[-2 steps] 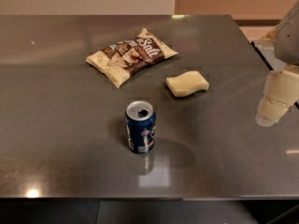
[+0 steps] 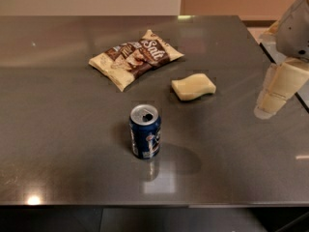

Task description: Pick brown chip bag

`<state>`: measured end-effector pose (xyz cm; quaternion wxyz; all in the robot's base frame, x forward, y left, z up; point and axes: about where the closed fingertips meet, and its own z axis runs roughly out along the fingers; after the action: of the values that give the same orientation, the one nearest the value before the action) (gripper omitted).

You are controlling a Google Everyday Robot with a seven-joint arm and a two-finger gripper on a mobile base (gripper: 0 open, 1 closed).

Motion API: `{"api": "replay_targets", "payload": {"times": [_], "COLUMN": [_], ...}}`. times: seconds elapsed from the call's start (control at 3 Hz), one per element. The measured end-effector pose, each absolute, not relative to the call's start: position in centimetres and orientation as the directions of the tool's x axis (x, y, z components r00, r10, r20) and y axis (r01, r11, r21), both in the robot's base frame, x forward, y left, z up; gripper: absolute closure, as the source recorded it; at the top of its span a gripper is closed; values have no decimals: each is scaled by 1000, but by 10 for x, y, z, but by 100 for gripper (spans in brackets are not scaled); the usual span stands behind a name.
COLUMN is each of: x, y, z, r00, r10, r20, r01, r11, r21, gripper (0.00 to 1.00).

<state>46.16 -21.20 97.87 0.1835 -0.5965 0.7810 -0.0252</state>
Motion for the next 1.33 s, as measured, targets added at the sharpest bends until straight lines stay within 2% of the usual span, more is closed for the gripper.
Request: {"api": "replay_targets", "payload": {"times": [0.67,1.0,1.33], "x": [527,593,631], "y": [-198,-168,-149], "z": [982,973,961], "r00": [-199,-146,-116], "r10": [-916,-905,-898], "r20": [-348,-399,-424], "r01": [-913,-913,-917], "r11": [302,279,261], "r21": [-274,-298,-303], "gripper": [0,0,0]}}
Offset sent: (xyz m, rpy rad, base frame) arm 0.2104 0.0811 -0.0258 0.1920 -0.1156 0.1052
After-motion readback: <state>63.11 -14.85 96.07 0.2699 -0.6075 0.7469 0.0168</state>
